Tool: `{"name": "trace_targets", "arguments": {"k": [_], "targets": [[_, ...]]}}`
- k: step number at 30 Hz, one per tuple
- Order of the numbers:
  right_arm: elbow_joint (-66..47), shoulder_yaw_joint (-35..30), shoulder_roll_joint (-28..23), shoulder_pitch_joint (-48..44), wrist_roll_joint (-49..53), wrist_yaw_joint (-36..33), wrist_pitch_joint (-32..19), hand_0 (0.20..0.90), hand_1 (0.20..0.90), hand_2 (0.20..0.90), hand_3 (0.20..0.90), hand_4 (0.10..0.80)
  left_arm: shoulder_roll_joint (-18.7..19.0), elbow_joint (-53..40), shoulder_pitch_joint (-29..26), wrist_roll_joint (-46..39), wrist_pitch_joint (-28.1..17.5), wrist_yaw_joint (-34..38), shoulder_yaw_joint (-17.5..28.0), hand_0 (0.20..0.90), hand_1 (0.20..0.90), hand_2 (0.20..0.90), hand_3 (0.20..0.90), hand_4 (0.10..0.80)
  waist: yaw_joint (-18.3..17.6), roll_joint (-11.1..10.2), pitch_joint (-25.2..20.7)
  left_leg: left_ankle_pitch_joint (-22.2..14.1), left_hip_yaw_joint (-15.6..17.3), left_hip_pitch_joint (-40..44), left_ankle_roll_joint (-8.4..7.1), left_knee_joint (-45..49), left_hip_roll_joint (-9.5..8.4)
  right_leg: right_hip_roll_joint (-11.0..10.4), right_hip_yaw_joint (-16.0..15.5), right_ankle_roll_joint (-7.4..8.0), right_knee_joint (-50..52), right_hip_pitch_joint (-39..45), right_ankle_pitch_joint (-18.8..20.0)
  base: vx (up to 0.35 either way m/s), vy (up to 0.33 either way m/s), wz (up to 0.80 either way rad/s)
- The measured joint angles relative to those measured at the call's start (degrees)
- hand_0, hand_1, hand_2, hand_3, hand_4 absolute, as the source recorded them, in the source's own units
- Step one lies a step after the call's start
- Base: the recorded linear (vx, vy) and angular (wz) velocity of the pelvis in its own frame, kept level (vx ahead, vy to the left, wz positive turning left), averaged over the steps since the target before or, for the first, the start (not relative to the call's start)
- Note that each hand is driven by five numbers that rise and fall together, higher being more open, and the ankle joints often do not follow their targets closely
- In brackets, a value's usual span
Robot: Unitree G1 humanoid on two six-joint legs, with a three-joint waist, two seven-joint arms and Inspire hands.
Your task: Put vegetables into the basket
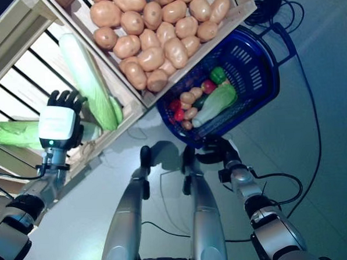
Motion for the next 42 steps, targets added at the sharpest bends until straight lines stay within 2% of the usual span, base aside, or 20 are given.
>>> {"name": "trace_targets", "arguments": {"k": [5, 9, 18, 28, 33, 37, 42], "targets": [[-0.15, 0.07, 0.00, -0.12, -0.01, 0.00, 0.13, 0.900, 0.900, 0.900, 0.900, 0.800, -2.24, 2.82, 0.24, -3.32, -0.14, -1.20, 0.06, 0.900, 0.900, 0.900, 0.900, 0.800, -0.35, -0.11, 0.00, 0.00, -0.08, -0.17, 0.00, -0.09, 0.00, 0.04, -0.04, 0.04, -0.21, -0.11, 0.02, 0.000, 0.000, 0.00], [-0.18, 0.04, 0.00, -0.14, -0.01, 0.00, 0.11, 0.900, 0.900, 0.900, 0.900, 0.800, -3.09, 3.11, 0.92, -4.93, -0.20, 1.46, 1.15, 0.900, 0.900, 0.900, 0.900, 0.800, -0.26, -0.60, 0.02, -0.04, -0.10, -0.69, 0.03, -0.22, -0.01, 0.05, -0.06, 0.04, -0.26, -0.61, 0.02, 0.000, 0.000, 0.00], [-2.51, -0.04, -0.25, 1.34, -0.01, -0.15, 0.18, 0.900, 0.900, 0.900, 0.900, 0.800, -2.91, -4.18, 5.48, -4.76, 0.09, 4.40, 6.05, 0.900, 0.900, 0.900, 0.900, 0.800, -0.07, -0.78, 0.06, 0.21, -1.01, -1.34, -0.10, -0.37, -0.21, -0.32, -1.27, -0.17, 0.68, -1.13, -0.74, 0.009, -0.014, 0.05], [-4.98, -0.48, -0.79, 3.50, -0.01, -0.77, 0.18, 0.900, 0.900, 0.900, 0.900, 0.800, 0.20, -15.10, 14.13, -3.74, 2.98, 4.22, 8.81, 0.900, 0.900, 0.900, 0.900, 0.800, 1.82, -0.74, 0.05, 0.15, -1.47, -1.58, -0.75, -0.77, -0.23, -0.58, -1.74, -0.81, 2.34, -2.27, -1.99, 0.006, -0.007, 0.03], [-5.06, -2.29, -0.92, 4.33, -0.02, -1.03, 0.11, 0.900, 0.900, 0.900, 0.900, 0.800, 1.84, -19.52, 16.21, -3.72, 4.29, 0.83, 10.65, 0.900, 0.900, 0.900, 0.900, 0.800, 3.20, -0.68, 0.06, 0.50, -1.62, -1.87, -1.27, -1.43, -0.29, -0.85, -2.31, -1.16, 3.02, -2.90, -2.45, 0.015, -0.028, 0.06], [-5.90, -2.61, -1.09, 5.65, -0.01, -1.31, 0.05, 0.900, 0.900, 0.900, 0.900, 0.800, 5.16, -23.75, 18.51, -3.73, 4.51, -1.65, 11.55, 0.900, 0.900, 0.900, 0.900, 0.800, 4.11, -0.62, 0.05, 0.73, -2.58, -1.87, -1.67, -1.82, -0.31, -1.07, -3.33, -1.53, 3.80, -3.00, -3.42, 0.020, -0.042, 0.12], [-5.88, -2.71, -1.64, 6.63, -0.01, -1.47, -0.44, 0.900, 0.900, 0.900, 0.900, 0.800, 6.87, -27.18, 18.99, -3.61, 4.55, -5.03, 13.25, 0.900, 0.900, 0.900, 0.900, 0.800, 5.37, -0.28, 0.04, 1.07, -3.03, -1.87, -2.07, -2.27, -0.29, -1.22, -4.27, -1.62, 3.93, -2.98, -3.76, 0.027, -0.032, 0.06]]}}
